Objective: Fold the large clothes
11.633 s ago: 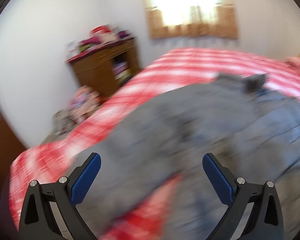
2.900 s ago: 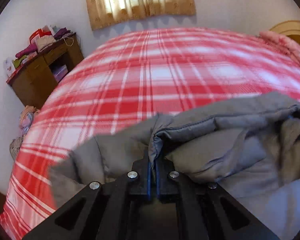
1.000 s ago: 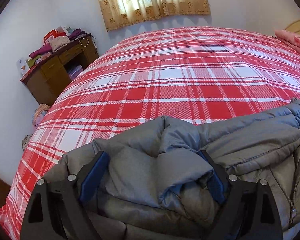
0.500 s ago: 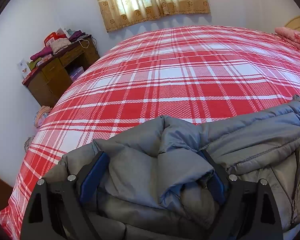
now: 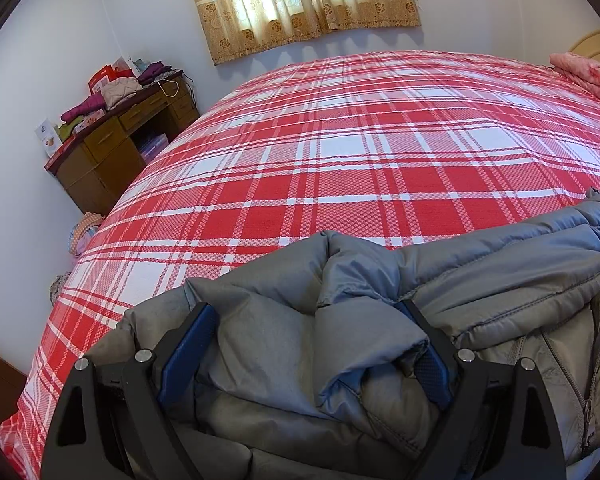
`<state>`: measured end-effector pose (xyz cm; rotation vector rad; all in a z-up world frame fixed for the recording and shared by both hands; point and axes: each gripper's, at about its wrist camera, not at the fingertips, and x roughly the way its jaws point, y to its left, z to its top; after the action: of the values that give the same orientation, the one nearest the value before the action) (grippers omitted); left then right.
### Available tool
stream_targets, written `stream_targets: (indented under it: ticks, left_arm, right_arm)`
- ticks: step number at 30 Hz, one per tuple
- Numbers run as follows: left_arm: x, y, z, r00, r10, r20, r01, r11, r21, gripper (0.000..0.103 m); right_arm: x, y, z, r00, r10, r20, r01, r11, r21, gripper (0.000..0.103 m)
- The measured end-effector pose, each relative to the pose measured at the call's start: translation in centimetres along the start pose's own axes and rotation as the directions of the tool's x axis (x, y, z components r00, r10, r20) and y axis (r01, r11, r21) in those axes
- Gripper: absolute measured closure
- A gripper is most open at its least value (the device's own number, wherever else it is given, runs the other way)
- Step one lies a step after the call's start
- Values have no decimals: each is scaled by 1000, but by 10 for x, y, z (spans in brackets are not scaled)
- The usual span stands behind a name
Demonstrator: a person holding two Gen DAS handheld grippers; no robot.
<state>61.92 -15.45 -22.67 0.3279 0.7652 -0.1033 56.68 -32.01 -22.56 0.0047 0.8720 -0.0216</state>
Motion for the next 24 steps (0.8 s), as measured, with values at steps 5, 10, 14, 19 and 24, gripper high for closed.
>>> stream_targets:
  ticks: [5,10,14,19,24]
  left_arm:
    - [0,-2,0,1000,7,1,-7,1000,5,12]
    - [-1,-3,0,1000,12,2,-12,1000,7,11]
    - [-3,0,8,1000,22,-21,-22,1000,20,8]
    - [-75,33,4,998,26,56,-25,1000,-10,8]
    - [-169,68,-69,995,-45,88,48,998,-38,8]
  right_arm:
    - [0,0,0,1000,0,-1,0,1000,0,93]
    - [1,0,0,1000,-4,-2,4,1000,-3,93]
    - [-2,10,3,999,-44,-13,43,996,-77,90]
    - [-59,-14,-9,999,-33,-3,33,998,-50,31]
    - [-134,-56,-77,1000,-12,-18,12,1000,1,29]
